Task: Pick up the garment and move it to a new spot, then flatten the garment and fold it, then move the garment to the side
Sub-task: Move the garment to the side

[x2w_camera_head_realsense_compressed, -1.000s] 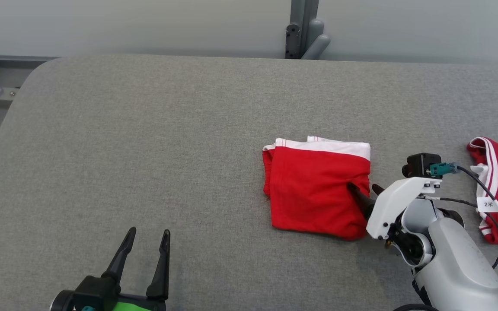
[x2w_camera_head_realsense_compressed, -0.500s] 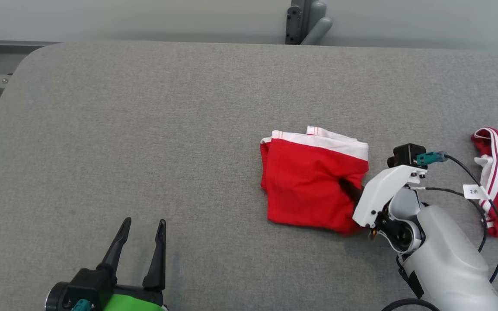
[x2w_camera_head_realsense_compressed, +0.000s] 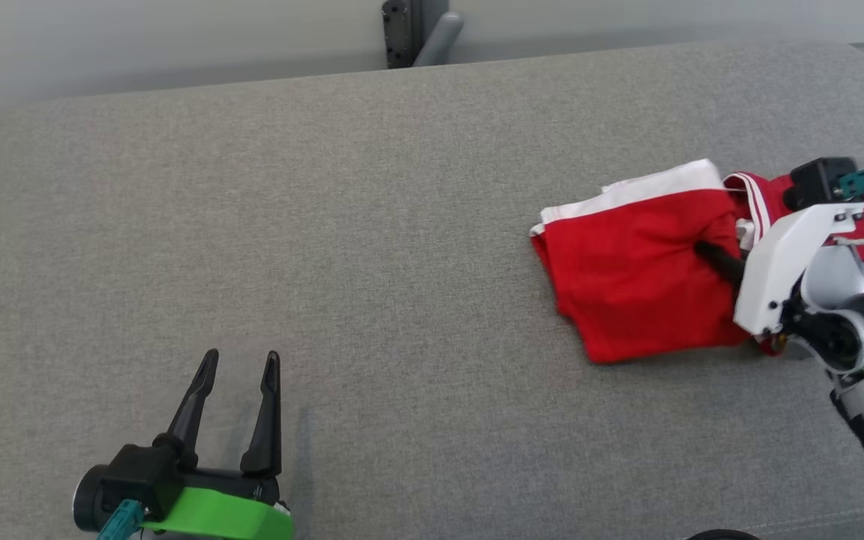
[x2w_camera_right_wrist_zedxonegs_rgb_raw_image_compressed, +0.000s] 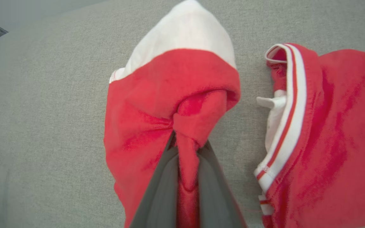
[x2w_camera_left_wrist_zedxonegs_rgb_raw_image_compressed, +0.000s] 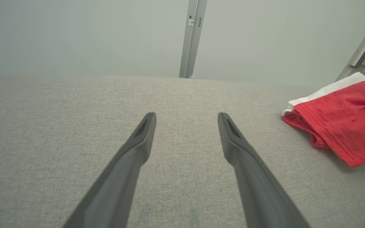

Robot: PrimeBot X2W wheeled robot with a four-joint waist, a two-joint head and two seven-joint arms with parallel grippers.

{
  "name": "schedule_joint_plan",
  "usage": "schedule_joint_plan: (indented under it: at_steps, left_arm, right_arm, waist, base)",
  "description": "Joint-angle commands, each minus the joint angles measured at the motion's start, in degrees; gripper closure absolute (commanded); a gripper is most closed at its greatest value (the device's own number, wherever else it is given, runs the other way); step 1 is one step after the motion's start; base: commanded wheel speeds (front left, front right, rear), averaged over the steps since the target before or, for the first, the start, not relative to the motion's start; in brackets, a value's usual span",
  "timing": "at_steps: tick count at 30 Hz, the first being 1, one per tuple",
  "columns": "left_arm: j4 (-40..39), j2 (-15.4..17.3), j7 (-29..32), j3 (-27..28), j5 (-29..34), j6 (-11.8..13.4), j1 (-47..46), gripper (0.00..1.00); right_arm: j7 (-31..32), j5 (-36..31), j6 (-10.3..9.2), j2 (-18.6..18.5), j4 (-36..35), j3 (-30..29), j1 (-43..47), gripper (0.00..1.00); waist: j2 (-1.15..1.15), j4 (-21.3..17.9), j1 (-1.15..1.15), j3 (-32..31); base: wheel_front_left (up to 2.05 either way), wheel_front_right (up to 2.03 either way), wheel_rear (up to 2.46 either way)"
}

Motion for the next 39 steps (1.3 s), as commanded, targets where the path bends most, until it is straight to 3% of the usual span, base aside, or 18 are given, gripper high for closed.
schedule_joint_plan:
  at_steps: [1,7,12,22,28,31,39]
  left_arm:
    - [-0.2,-0.2,-0.1,0.1,-0.4,-0.2,-1.2,0.00]
    - [-0.5,-0.4,-0.1,0.0,-0.4,-0.2,-2.2,0.00]
    - [-0.7,0.0,-0.1,-0.3,-0.4,-0.2,-2.9,0.00]
    - [-1.1,1.6,-0.1,-0.4,-0.5,-0.2,-4.0,0.00]
    - [-1.5,2.3,-0.1,-0.7,-0.3,-0.2,-4.5,0.00]
    - [-1.6,2.8,-0.1,-1.1,-0.5,-0.2,-5.4,0.00]
    - [-1.1,3.0,-0.1,-1.0,-0.1,-0.2,-5.9,0.00]
  right_arm:
    - [2.9,-1.2,0.00,-2.0,-1.9,-1.4,-1.8,1.00]
    - [9.7,-3.4,0.00,-4.6,-5.1,-5.1,-5.1,1.00]
    - [15.1,-4.9,0.00,-4.2,-6.7,-7.8,-7.3,1.00]
    - [20.1,-7.8,0.00,-4.8,-7.3,-16.7,-7.8,1.00]
    - [21.8,-14.1,0.00,-6.5,-5.9,-20.9,-7.2,1.00]
    - [20.5,-18.1,0.00,-8.2,-3.7,-21.2,-6.8,1.00]
    - [8.3,-29.3,-0.02,-9.3,4.4,-21.2,-6.8,1.00]
  waist:
    - [0.00,-2.9,0.00,2.5]
    - [0.00,-4.2,0.00,4.2]
    - [0.00,-5.1,0.00,5.7]
    - [0.00,-4.4,0.00,7.9]
    - [0.00,-3.8,0.00,9.9]
    - [0.00,-3.2,0.00,11.2]
    - [0.00,-1.3,0.00,12.5]
  base:
    - [0.00,0.00,0.00]
    - [0.00,0.00,0.00]
    - [0.00,0.00,0.00]
    - [0.00,0.00,0.00]
    - [0.00,0.00,0.00]
    - [0.00,0.00,0.00]
    - [0.00,0.00,0.00]
